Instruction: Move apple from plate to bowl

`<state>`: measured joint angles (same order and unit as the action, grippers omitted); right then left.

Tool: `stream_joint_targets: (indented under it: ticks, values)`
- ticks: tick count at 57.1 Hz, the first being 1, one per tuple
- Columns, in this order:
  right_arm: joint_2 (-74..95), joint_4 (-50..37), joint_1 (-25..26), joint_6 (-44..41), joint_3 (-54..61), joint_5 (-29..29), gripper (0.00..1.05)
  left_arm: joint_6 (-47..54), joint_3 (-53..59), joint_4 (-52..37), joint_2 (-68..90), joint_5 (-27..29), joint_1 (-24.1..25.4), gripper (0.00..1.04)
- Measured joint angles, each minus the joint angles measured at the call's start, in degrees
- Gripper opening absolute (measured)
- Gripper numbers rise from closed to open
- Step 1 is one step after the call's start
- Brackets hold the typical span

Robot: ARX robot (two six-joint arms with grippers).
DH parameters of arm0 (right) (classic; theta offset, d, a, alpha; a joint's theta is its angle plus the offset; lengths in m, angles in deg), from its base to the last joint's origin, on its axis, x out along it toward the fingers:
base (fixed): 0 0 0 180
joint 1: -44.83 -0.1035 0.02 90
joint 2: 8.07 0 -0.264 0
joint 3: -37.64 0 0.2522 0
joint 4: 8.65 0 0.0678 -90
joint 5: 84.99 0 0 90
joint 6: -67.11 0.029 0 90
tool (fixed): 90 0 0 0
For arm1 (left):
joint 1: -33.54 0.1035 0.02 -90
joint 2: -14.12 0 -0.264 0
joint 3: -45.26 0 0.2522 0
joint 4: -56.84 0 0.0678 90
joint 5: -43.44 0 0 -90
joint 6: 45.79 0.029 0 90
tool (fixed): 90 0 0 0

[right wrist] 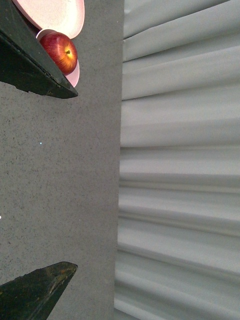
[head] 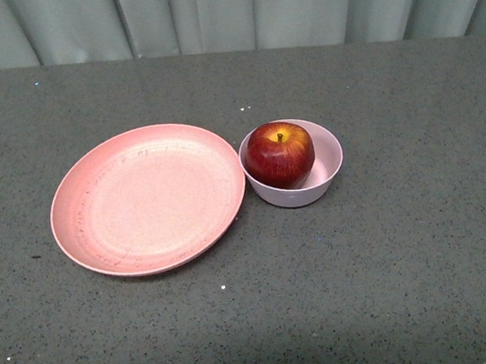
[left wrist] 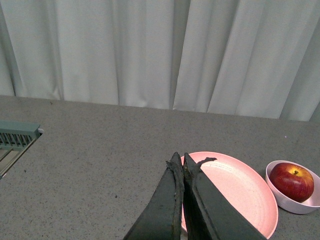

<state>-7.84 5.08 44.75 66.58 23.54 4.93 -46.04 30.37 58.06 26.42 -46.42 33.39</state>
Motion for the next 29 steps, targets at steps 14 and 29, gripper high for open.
stream_joint_targets:
  ticks: [14,29]
  values:
    - [0.00,0.00,0.00,0.00,0.00,0.00,0.95,0.02,-0.02,11.52,-9.66,-0.15,0.00,0.04]
    - [0.00,0.00,0.00,0.00,0.00,0.00,0.95,0.00,-0.02,12.41,-11.96,-0.15,0.00,0.10]
